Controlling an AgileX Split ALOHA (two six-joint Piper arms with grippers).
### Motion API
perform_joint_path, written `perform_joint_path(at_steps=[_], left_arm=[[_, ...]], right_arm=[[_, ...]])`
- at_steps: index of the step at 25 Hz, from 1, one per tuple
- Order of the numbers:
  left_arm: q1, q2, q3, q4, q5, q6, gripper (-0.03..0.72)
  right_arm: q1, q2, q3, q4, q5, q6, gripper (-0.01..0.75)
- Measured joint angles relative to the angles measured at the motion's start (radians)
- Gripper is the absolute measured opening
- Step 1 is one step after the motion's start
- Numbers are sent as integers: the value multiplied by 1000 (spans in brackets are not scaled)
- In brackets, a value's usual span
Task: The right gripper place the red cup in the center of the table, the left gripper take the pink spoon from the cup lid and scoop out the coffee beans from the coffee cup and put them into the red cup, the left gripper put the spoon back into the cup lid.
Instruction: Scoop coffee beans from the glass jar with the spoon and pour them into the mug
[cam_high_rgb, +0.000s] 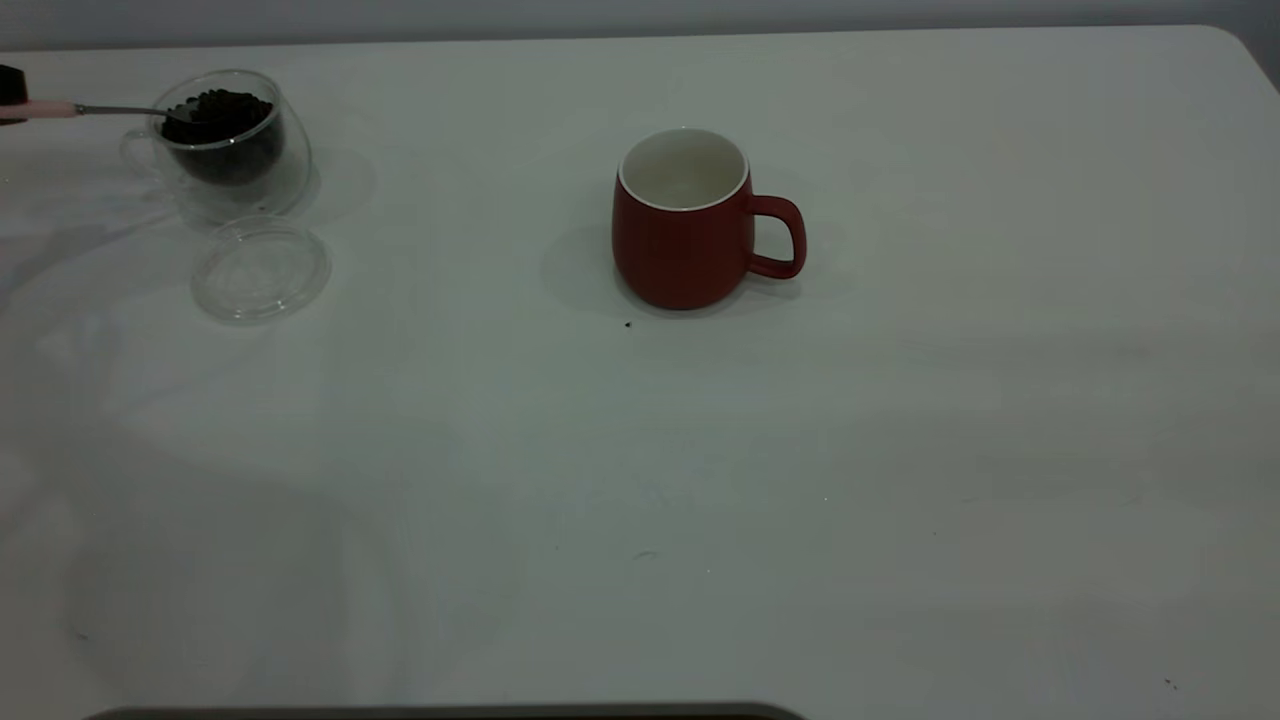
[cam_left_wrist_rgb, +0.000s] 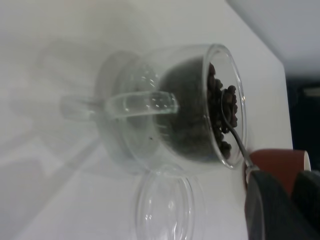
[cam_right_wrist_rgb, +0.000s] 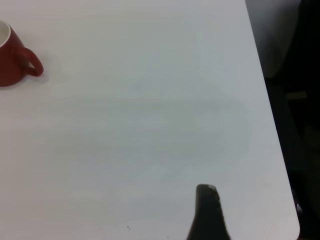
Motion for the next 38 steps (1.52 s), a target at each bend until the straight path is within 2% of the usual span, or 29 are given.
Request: perform_joint_path(at_steps=[8,29,38], left_arm=[[4,40,0,-47,2,8,119],[0,10,2,-52,2,-11,119],[-1,-58,139,-59,2,24,119]], right_arm=[[0,0,0,0,0,0,591],[0,0,0,0,0,0,591],[0,0,0,0,0,0,591]])
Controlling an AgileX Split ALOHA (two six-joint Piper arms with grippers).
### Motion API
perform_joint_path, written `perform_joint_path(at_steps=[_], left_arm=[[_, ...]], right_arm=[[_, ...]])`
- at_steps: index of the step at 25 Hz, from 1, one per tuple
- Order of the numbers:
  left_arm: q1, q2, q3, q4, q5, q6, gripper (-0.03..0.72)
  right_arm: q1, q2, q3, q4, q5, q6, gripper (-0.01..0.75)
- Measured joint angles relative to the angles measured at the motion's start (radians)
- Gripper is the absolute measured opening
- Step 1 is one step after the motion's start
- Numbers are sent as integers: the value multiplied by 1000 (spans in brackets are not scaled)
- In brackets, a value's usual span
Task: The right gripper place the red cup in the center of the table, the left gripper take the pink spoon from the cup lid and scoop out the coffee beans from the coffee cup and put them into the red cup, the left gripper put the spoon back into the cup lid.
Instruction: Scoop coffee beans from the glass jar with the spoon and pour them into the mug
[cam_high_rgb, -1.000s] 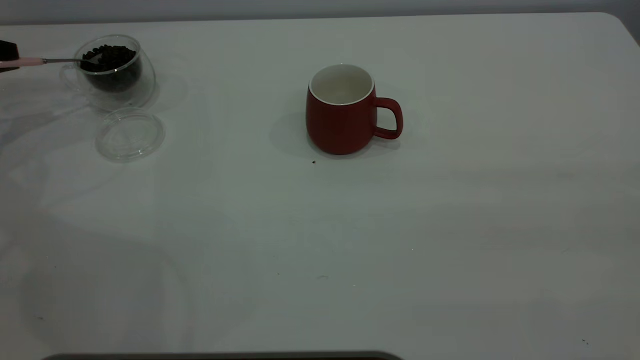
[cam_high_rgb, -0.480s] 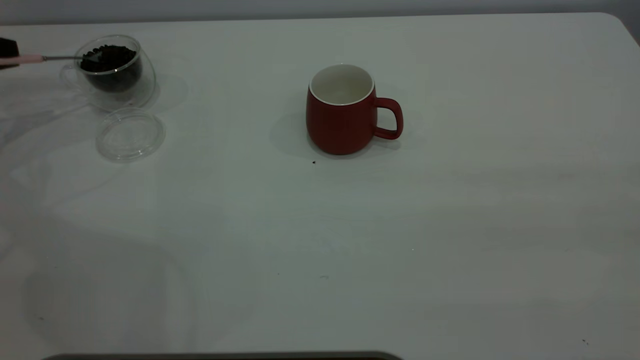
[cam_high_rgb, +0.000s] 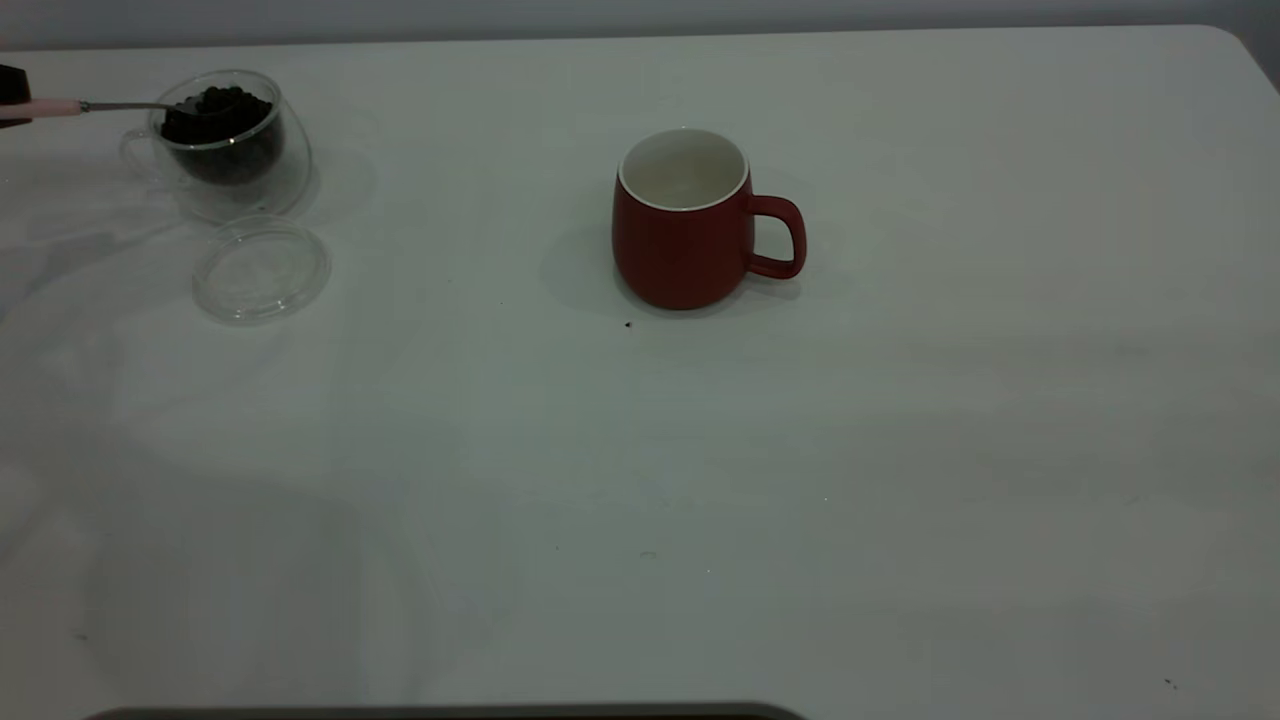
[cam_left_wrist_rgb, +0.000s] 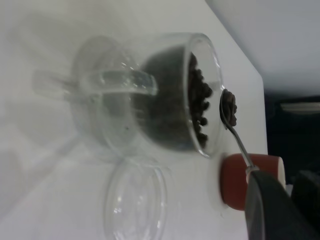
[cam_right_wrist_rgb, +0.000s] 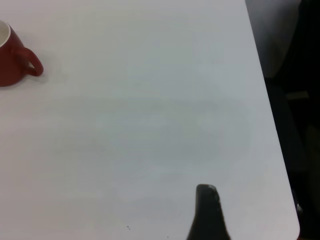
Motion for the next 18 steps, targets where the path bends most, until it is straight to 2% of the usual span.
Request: perform_joint_path(at_steps=[7,18], left_arm=[[-37,-42,37,-8,0,8,119],[-219,-53,37,-40,-2,3,119]], right_arm=[[0,0,0,0,0,0,591],[0,0,0,0,0,0,591]])
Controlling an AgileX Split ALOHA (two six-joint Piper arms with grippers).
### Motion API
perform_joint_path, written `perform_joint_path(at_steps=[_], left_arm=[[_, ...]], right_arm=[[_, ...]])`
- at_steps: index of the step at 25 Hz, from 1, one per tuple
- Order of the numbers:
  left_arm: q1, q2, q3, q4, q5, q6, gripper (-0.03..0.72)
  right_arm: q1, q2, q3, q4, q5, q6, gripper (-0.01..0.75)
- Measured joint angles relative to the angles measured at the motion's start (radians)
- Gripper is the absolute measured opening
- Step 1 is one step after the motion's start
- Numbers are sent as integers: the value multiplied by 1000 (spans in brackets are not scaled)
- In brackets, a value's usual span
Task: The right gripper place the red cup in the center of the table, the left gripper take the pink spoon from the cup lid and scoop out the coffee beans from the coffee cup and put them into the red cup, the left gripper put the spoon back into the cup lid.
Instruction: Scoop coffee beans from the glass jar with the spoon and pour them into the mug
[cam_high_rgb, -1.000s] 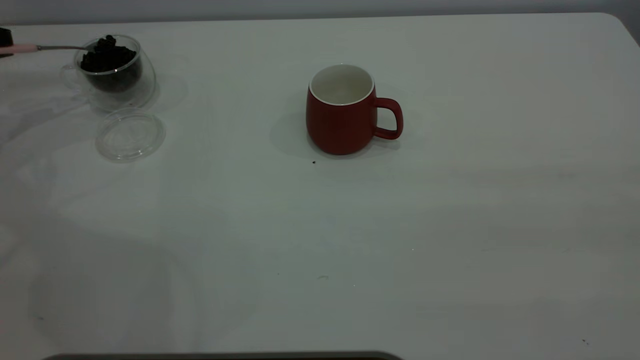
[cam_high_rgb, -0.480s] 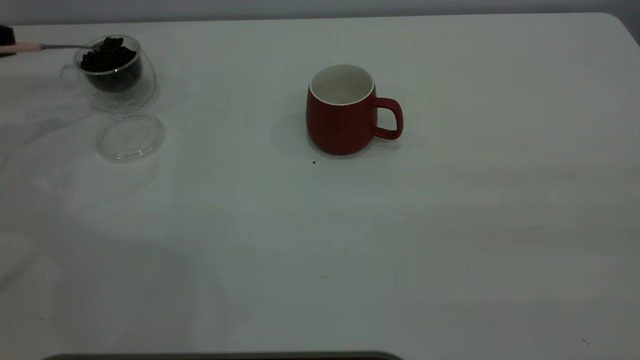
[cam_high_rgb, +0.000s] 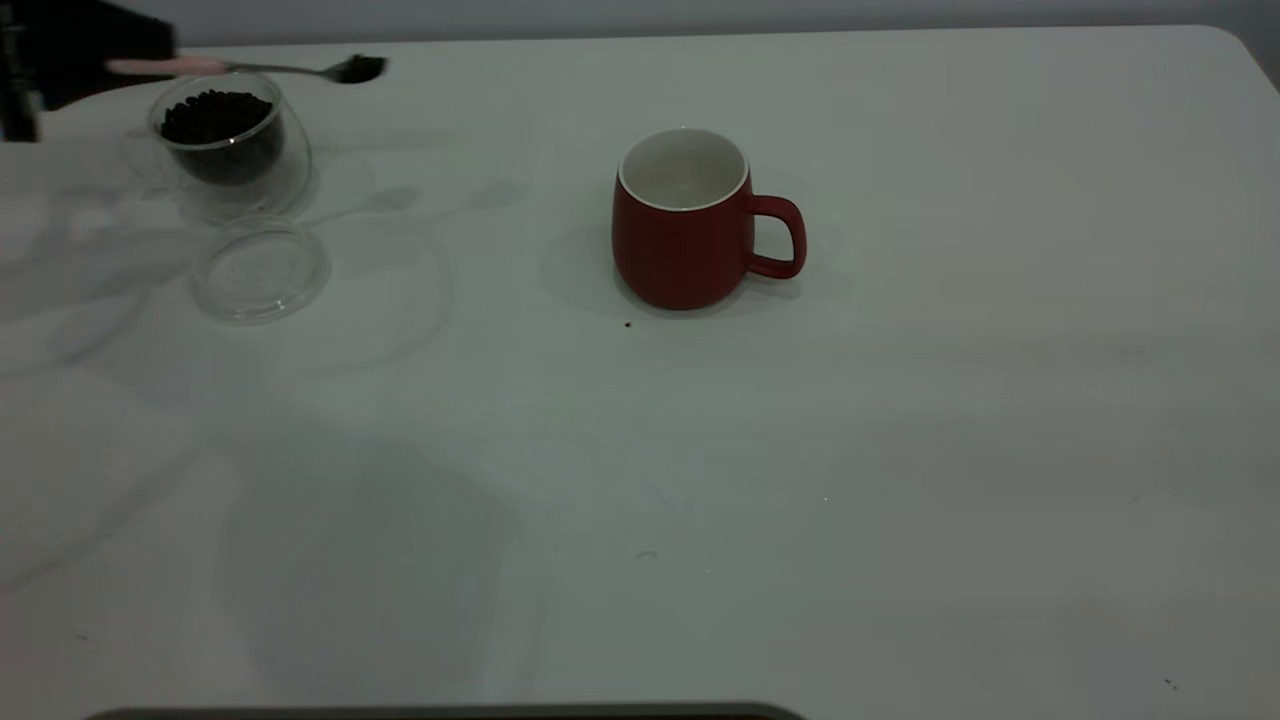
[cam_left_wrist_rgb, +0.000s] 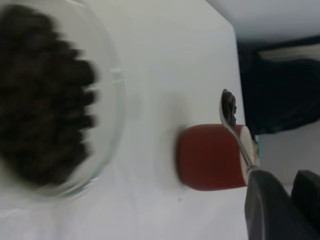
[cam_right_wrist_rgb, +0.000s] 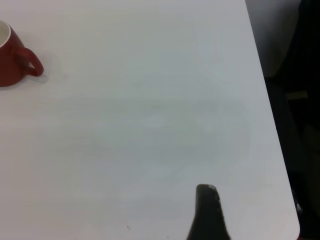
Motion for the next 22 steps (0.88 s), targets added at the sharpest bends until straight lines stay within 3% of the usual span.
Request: perform_joint_path(at_steps=[8,22], left_arm=[[-125,0,0,-23,0,-6,119],[-277,0,0,-23,0,-21,119]], right_arm=[[0,0,0,0,0,0,591],[0,0,0,0,0,0,591]])
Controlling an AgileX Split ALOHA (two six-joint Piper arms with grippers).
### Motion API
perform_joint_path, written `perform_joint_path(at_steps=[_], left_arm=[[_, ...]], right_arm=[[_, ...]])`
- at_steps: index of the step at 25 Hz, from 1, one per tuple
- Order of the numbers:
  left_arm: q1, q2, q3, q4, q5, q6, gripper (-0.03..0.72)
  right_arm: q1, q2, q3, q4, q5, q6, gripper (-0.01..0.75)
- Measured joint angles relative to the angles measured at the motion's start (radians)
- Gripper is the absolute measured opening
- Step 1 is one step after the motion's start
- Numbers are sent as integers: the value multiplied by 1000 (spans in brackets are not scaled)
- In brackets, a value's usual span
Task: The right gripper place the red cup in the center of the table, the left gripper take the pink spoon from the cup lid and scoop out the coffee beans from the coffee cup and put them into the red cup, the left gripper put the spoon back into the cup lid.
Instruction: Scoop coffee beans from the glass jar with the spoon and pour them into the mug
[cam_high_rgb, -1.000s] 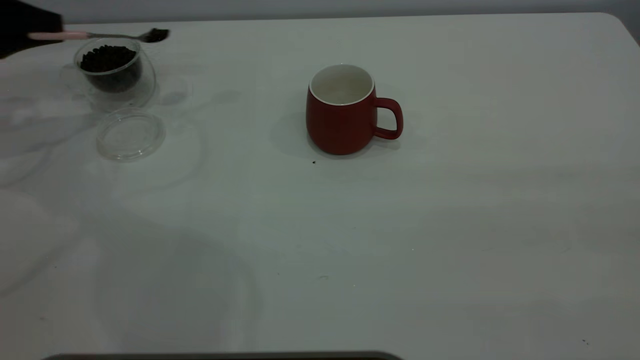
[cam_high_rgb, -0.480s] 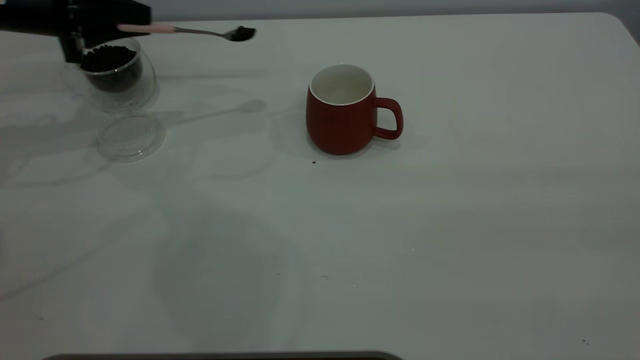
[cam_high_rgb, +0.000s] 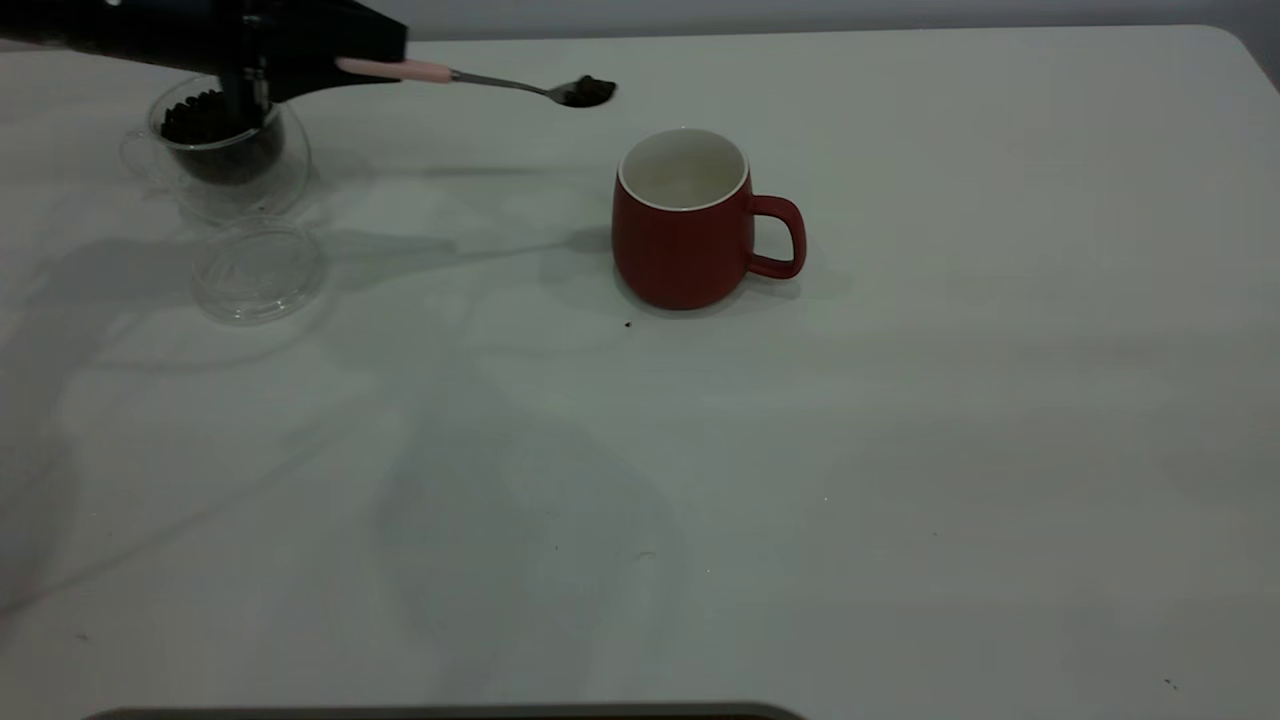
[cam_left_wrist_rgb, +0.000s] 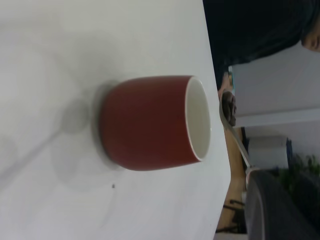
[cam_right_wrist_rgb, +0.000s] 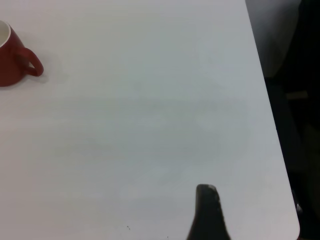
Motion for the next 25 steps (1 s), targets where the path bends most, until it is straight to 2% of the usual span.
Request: perform_joint_path(at_steps=[8,15,19,25], left_arm=[[-71,0,0,-1,-2,0,119],[-116,0,0,-1,-74,27,119],[-125,0,0,-1,-120,90,119],[-141,0,0,-1,-166,279,119]], right_arm=[[0,0,0,0,0,0,591],[0,0,0,0,0,1,591],[0,0,0,0,0,1,591],[0,0,0,0,0,0,591]])
